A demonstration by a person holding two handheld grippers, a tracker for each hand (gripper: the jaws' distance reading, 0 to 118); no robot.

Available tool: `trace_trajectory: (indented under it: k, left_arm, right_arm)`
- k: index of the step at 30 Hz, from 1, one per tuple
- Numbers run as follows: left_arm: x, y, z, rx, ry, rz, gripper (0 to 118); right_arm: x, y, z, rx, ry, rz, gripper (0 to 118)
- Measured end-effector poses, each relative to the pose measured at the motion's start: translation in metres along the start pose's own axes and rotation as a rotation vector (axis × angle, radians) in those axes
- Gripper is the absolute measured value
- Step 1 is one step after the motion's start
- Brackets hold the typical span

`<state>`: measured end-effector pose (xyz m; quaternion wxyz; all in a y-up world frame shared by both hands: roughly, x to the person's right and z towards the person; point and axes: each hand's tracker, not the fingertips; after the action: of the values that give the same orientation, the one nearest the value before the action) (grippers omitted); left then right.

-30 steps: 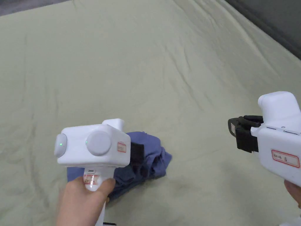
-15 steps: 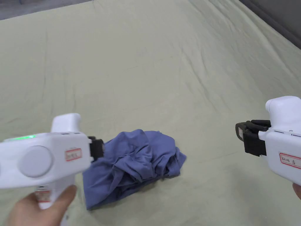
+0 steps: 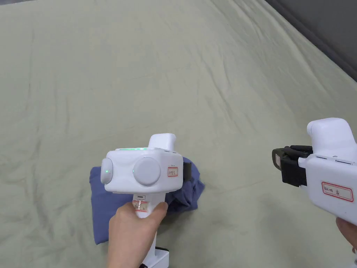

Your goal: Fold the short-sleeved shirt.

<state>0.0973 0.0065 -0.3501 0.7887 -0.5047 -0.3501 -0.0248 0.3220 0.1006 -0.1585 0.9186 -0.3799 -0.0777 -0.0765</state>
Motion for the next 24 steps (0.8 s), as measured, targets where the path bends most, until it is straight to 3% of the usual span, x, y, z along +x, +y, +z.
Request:
trace_trajectory:
  k: [4, 8, 14, 17, 19, 22, 23, 24]
  left_arm:
    - [-0.02, -0.006, 0.073, 0.12, -0.055, 0.034, 0]
    - [-0.056, -0.028, 0.168, 0.256, 0.118, 0.043, 0]
    - [-0.122, -0.067, 0.219, 0.28, 0.231, 0.19, 0]
    - [-0.142, -0.08, 0.211, 0.265, 0.183, 0.26, 0]
    - [-0.149, -0.084, 0.2, 0.25, 0.124, 0.308, 0]
    - [-0.169, -0.088, 0.171, 0.224, -0.052, 0.448, 0]
    - [-0.176, -0.088, 0.159, 0.202, -0.143, 0.521, 19]
    - [-0.181, -0.089, 0.146, 0.172, -0.216, 0.565, 56]
  right_arm:
    - [-0.025, 0.015, 0.007, 0.028, 0.034, 0.021, 2]
    - [-0.085, 0.038, 0.007, 0.069, 0.168, 0.108, 2]
    - [-0.18, 0.031, -0.056, -0.068, 0.299, 0.23, 2]
    - [-0.199, 0.006, -0.125, -0.222, 0.16, 0.336, 2]
    - [-0.192, -0.013, -0.167, -0.3, 0.052, 0.373, 2]
    - [-0.161, -0.003, -0.171, -0.268, 0.177, 0.197, 2]
    - [-0.158, 0.003, -0.171, -0.283, 0.176, 0.194, 2]
    - [-0.157, 0.005, -0.173, -0.275, 0.156, 0.237, 2]
